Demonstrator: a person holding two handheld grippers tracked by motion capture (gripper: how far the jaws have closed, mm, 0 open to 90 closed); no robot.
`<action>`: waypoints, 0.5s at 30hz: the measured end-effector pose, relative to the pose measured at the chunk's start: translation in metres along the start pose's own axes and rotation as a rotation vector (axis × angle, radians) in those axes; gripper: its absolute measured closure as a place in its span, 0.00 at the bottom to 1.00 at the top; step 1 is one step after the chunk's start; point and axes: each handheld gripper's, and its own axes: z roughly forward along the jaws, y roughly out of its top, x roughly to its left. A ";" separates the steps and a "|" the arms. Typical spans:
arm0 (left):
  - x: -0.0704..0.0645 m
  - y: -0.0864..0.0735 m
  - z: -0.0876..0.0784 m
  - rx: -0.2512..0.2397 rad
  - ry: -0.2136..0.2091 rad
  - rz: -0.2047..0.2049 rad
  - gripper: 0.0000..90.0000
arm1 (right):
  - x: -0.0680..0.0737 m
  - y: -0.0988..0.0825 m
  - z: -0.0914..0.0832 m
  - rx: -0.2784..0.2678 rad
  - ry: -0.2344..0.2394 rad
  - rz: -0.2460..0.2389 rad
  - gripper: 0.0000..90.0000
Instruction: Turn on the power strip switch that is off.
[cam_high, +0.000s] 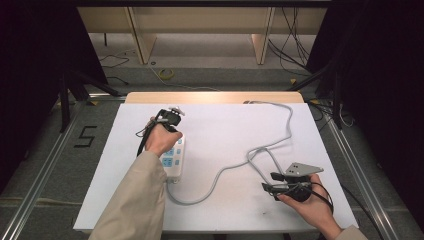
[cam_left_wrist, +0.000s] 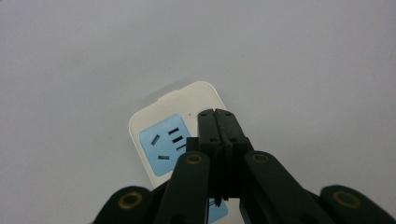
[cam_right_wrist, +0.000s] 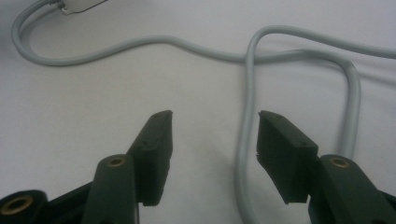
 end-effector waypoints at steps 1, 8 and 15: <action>0.000 0.000 0.001 0.003 0.002 0.000 1.00 | 0.000 0.000 0.000 -0.001 0.000 -0.001 0.52; 0.003 0.001 0.005 0.005 0.010 -0.016 1.00 | 0.000 0.000 0.000 0.002 0.001 -0.004 0.52; 0.003 0.002 0.011 0.015 0.016 -0.022 1.00 | 0.000 0.000 0.000 0.000 0.000 0.000 0.52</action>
